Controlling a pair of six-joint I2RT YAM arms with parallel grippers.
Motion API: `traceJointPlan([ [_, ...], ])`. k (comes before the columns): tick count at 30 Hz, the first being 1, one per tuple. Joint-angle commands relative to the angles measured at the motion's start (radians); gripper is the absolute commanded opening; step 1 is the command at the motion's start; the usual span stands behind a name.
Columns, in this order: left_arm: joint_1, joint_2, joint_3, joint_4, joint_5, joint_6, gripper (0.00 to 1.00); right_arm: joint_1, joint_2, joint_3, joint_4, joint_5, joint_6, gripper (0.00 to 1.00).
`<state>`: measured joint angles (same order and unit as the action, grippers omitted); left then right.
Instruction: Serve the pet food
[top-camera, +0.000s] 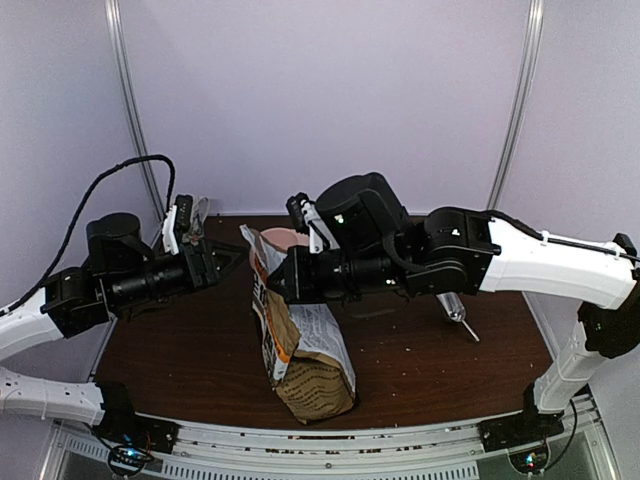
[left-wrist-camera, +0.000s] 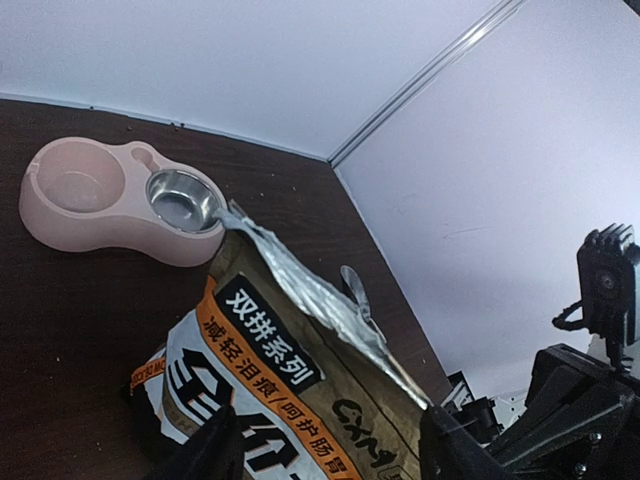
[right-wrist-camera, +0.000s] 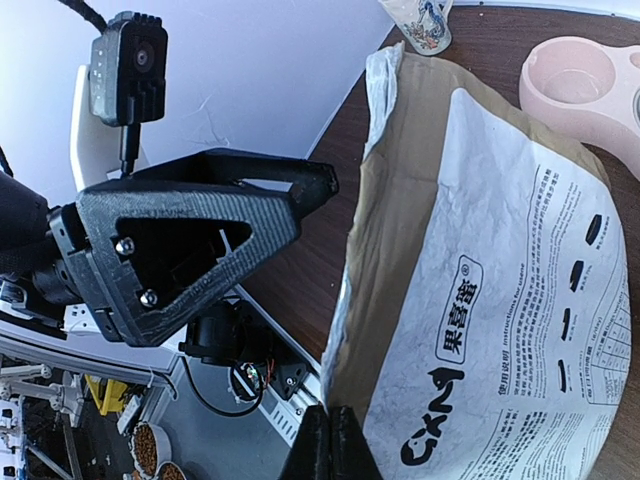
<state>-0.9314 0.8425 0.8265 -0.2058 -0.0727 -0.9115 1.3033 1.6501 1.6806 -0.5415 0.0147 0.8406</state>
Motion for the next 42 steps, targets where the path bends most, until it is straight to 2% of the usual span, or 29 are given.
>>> traceJointPlan([
  [1,-0.004,0.002,0.003,0.034,-0.022,-0.014,0.61,0.013,0.001,0.004,0.096,-0.024,0.008,0.00],
  [4,-0.003,0.026,0.028,0.039,-0.027,-0.005,0.60,0.013,-0.004,0.003,0.093,-0.015,0.005,0.03],
  [5,-0.002,0.034,0.035,0.038,-0.028,-0.003,0.59,0.013,-0.007,0.007,0.086,-0.005,0.000,0.11],
  [9,0.003,0.048,0.048,0.028,-0.040,0.002,0.60,0.013,-0.016,0.048,0.014,0.079,-0.053,0.27],
  [12,0.010,0.052,0.048,0.028,-0.044,0.003,0.70,0.013,0.005,0.122,-0.081,0.164,-0.105,0.35],
  [15,0.020,0.060,0.056,0.017,-0.041,0.018,0.78,0.012,0.048,0.217,-0.185,0.288,-0.156,0.38],
  [19,0.036,0.068,0.082,-0.013,-0.053,0.053,0.91,0.007,0.126,0.349,-0.309,0.407,-0.196,0.39],
  [21,0.047,0.068,0.089,-0.019,-0.062,0.065,0.93,-0.001,0.157,0.405,-0.347,0.424,-0.206,0.39],
  [25,0.095,0.071,0.118,-0.039,-0.051,0.112,0.95,-0.017,0.194,0.446,-0.361,0.415,-0.209,0.37],
  [30,0.156,0.102,0.203,-0.133,-0.035,0.193,0.96,-0.029,0.217,0.451,-0.341,0.390,-0.207,0.29],
  [42,0.196,0.206,0.313,-0.172,0.024,0.269,0.97,-0.061,0.269,0.492,-0.342,0.342,-0.199,0.17],
])
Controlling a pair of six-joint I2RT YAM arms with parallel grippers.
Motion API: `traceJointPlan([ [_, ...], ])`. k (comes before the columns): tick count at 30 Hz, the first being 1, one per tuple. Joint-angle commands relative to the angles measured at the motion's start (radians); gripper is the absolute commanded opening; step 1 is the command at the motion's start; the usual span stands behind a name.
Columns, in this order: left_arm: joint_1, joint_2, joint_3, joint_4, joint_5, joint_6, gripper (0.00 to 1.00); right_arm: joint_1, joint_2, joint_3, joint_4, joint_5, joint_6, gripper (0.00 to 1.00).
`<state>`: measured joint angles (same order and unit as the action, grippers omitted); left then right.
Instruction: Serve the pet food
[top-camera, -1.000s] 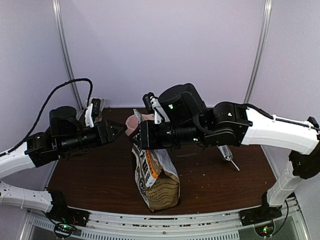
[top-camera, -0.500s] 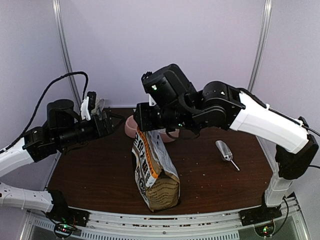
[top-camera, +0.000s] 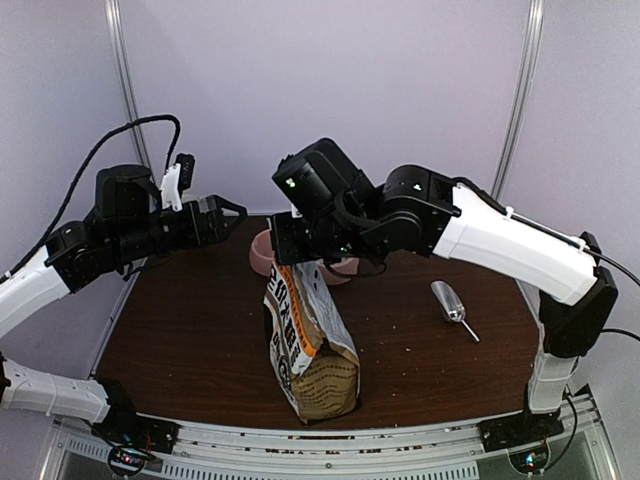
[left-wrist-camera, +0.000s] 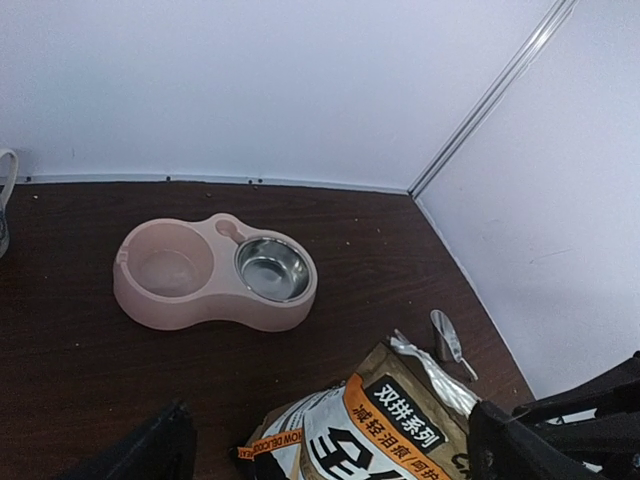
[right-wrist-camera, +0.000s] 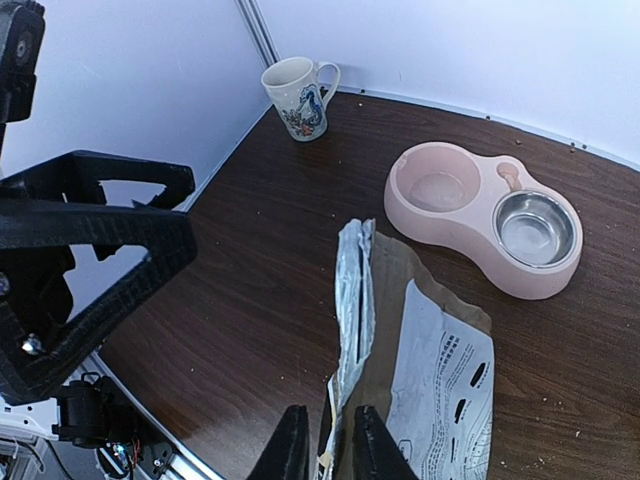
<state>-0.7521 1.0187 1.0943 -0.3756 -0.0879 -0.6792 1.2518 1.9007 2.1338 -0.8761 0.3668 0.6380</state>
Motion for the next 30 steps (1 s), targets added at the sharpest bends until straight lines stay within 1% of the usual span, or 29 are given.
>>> traceJointPlan([
  [1,0.019,0.038,0.052,-0.002,0.047,0.039,0.97,-0.010,0.019,0.043,-0.016,-0.005,0.003,0.17],
  [5,0.027,0.055,0.078,-0.009,0.052,0.054,0.97,-0.016,0.024,0.046,-0.036,0.003,0.007,0.15],
  [16,0.040,0.055,0.084,-0.016,0.060,0.055,0.98,-0.020,0.040,0.047,-0.050,-0.013,0.006,0.14],
  [23,0.040,0.049,0.078,-0.019,0.059,0.048,0.97,-0.021,0.031,0.046,-0.074,0.022,0.017,0.10],
  [28,0.040,0.048,0.076,-0.019,0.065,0.046,0.98,-0.021,0.020,0.046,-0.062,0.010,0.019,0.10],
  [30,0.040,0.045,0.074,-0.019,0.069,0.045,0.98,-0.021,0.017,0.045,-0.059,0.008,0.019,0.08],
])
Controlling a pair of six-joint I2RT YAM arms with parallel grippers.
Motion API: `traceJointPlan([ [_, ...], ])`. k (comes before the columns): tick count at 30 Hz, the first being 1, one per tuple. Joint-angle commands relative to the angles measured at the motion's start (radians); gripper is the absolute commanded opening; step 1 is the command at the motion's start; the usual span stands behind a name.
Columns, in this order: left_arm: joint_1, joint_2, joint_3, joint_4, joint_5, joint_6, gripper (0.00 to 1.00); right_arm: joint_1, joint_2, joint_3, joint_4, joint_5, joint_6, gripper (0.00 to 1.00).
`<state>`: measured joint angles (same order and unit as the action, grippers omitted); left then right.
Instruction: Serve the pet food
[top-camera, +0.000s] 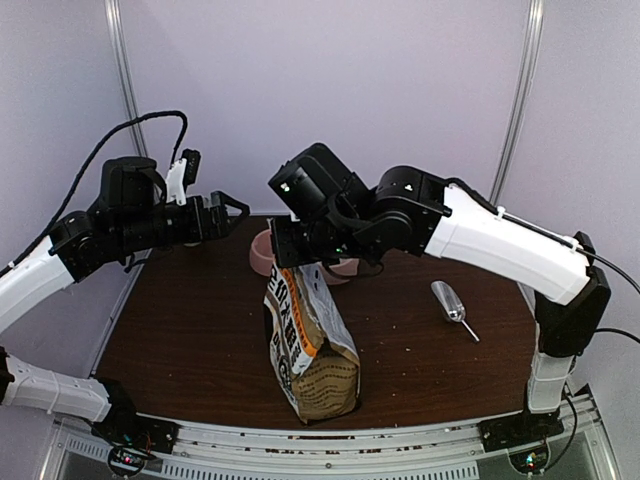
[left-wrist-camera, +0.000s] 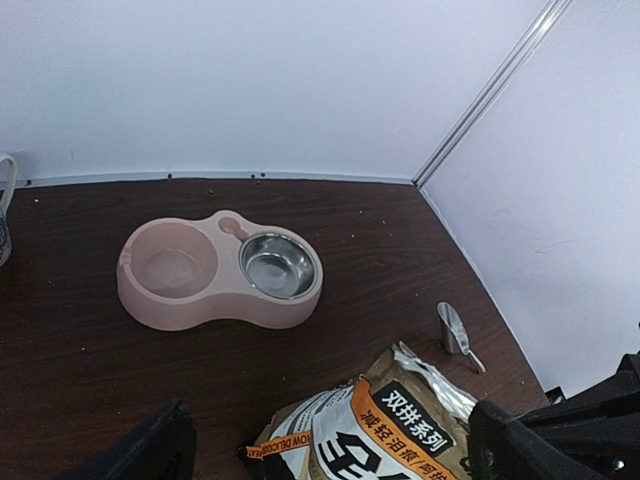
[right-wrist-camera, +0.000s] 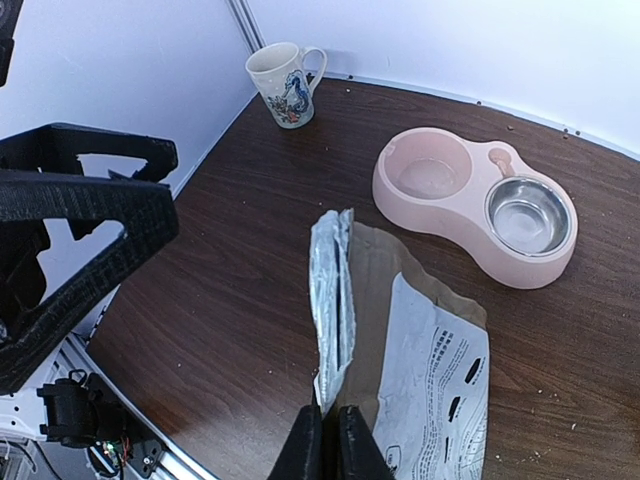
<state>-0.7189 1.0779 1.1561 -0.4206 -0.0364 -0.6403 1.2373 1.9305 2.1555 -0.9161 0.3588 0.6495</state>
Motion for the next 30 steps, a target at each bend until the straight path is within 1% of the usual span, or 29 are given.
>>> traceJointPlan([
  [1,0.007,-0.013,0.010,0.027,0.019,0.005,0.98,-0.006,-0.015,0.023,-0.019,0.015,0.009,0.06],
  [3,0.007,-0.015,0.005,0.034,0.026,0.000,0.98,-0.009,-0.019,0.018,-0.015,0.006,0.014,0.00],
  [7,0.007,-0.017,-0.031,0.078,0.079,-0.020,0.97,-0.019,-0.041,-0.027,0.025,-0.048,0.029,0.00],
  [9,0.007,-0.023,-0.065,0.103,0.103,-0.046,0.97,-0.027,-0.083,-0.098,0.096,-0.112,0.043,0.00],
  [13,0.007,-0.047,-0.151,0.217,0.166,-0.110,0.93,-0.046,-0.180,-0.311,0.328,-0.248,0.086,0.00],
  [15,0.006,-0.053,-0.181,0.276,0.192,-0.143,0.91,-0.050,-0.211,-0.365,0.391,-0.288,0.098,0.00],
  [19,0.007,-0.040,-0.203,0.344,0.230,-0.183,0.85,-0.051,-0.228,-0.404,0.435,-0.324,0.105,0.00],
  [20,0.007,-0.033,-0.202,0.352,0.238,-0.188,0.83,-0.051,-0.230,-0.408,0.443,-0.331,0.107,0.00],
  [24,0.007,-0.026,-0.199,0.353,0.245,-0.192,0.77,-0.053,-0.236,-0.419,0.452,-0.347,0.108,0.00],
  [27,0.007,-0.022,-0.203,0.370,0.256,-0.196,0.75,-0.053,-0.242,-0.428,0.457,-0.353,0.109,0.00],
  [30,0.006,-0.005,-0.197,0.377,0.268,-0.198,0.70,-0.052,-0.246,-0.431,0.460,-0.361,0.102,0.00],
])
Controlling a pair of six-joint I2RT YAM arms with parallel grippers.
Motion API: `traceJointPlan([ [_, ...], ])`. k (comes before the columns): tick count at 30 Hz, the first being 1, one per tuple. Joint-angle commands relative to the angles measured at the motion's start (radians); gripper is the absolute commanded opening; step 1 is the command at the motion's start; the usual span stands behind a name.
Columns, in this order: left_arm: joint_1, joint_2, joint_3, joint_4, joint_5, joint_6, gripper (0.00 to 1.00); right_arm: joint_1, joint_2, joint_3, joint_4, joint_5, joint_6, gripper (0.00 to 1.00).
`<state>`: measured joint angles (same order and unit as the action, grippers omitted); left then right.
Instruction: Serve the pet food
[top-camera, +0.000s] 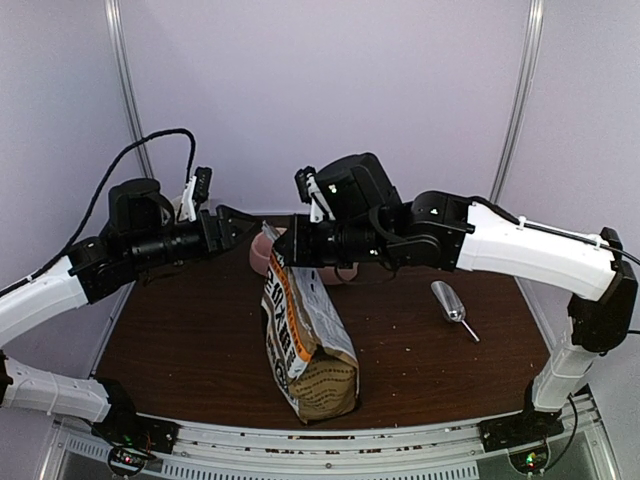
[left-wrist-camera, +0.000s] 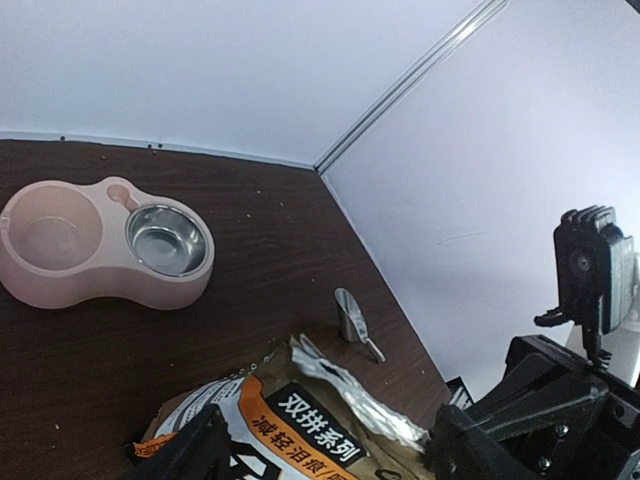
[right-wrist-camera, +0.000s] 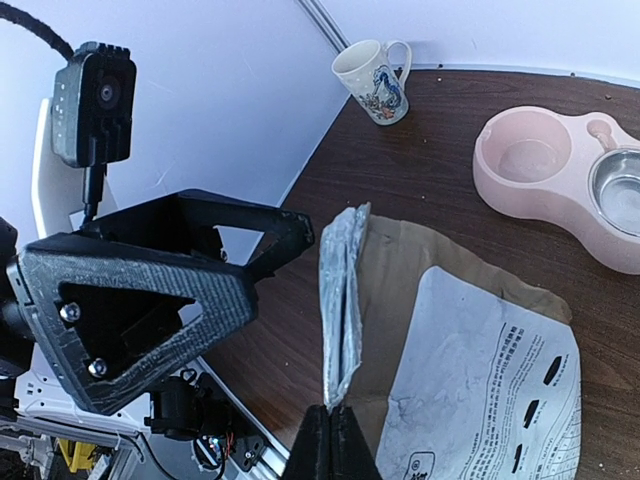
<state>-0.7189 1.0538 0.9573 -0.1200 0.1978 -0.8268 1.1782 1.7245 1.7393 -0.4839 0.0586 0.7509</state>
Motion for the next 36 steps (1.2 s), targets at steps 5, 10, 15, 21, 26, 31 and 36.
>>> traceJointPlan([
  [5,0.007,0.068,0.039,0.053,0.075,0.014,0.54,0.007,-0.047,-0.030,0.039,-0.080,-0.003,0.00],
  [10,0.007,0.096,0.049,0.057,0.090,0.011,0.42,0.006,-0.049,-0.033,0.038,-0.088,-0.008,0.00],
  [15,0.007,0.101,0.035,0.086,0.099,-0.007,0.31,0.006,-0.051,-0.033,0.026,-0.082,-0.015,0.00],
  [21,0.007,0.113,0.016,0.144,0.140,-0.038,0.19,0.007,-0.051,-0.034,0.012,-0.076,-0.019,0.00],
  [26,0.007,0.107,0.009,0.135,0.130,-0.041,0.02,0.007,-0.059,-0.032,-0.004,-0.047,-0.018,0.00],
  [31,0.007,0.091,-0.007,0.125,0.111,-0.041,0.00,0.007,-0.080,-0.013,-0.060,0.025,-0.048,0.00],
  [36,0.006,0.078,-0.012,0.117,0.100,-0.036,0.00,0.006,-0.087,0.006,-0.111,0.074,-0.066,0.00],
])
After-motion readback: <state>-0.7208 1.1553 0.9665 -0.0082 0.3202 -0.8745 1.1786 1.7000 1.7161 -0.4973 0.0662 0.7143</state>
